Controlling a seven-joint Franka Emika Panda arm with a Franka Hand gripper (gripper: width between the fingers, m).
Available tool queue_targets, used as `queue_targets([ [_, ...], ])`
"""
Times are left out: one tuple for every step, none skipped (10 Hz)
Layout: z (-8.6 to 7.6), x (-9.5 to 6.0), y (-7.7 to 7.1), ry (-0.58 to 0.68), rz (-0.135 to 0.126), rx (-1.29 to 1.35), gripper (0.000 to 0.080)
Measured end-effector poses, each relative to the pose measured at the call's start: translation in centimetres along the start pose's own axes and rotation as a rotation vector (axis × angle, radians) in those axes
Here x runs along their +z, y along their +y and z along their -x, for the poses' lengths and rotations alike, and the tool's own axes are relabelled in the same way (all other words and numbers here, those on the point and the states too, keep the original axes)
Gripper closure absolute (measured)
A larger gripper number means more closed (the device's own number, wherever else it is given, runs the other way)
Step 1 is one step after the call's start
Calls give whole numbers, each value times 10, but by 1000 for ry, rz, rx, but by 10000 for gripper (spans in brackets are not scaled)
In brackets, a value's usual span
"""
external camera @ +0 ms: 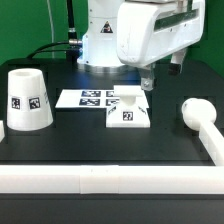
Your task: Assemble lamp
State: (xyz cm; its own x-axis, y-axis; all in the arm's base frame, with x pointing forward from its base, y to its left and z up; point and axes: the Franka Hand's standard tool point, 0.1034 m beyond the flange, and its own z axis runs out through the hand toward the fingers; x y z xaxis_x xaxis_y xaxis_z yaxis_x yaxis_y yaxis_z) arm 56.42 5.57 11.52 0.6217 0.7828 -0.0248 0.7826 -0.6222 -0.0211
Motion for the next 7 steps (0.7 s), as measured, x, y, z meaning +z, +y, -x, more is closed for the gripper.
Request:
queue_targets([
  [0, 0, 0, 0, 0, 0, 100],
  [0, 0, 0, 0, 0, 0, 100],
  [0, 0, 0, 0, 0, 0, 100],
  [4, 1, -1, 5, 2, -2, 100],
  [25, 7, -9, 0, -1, 1, 100],
  [47, 11, -19, -6, -2, 14, 100],
  [65, 15, -30, -4, 2, 26, 100],
])
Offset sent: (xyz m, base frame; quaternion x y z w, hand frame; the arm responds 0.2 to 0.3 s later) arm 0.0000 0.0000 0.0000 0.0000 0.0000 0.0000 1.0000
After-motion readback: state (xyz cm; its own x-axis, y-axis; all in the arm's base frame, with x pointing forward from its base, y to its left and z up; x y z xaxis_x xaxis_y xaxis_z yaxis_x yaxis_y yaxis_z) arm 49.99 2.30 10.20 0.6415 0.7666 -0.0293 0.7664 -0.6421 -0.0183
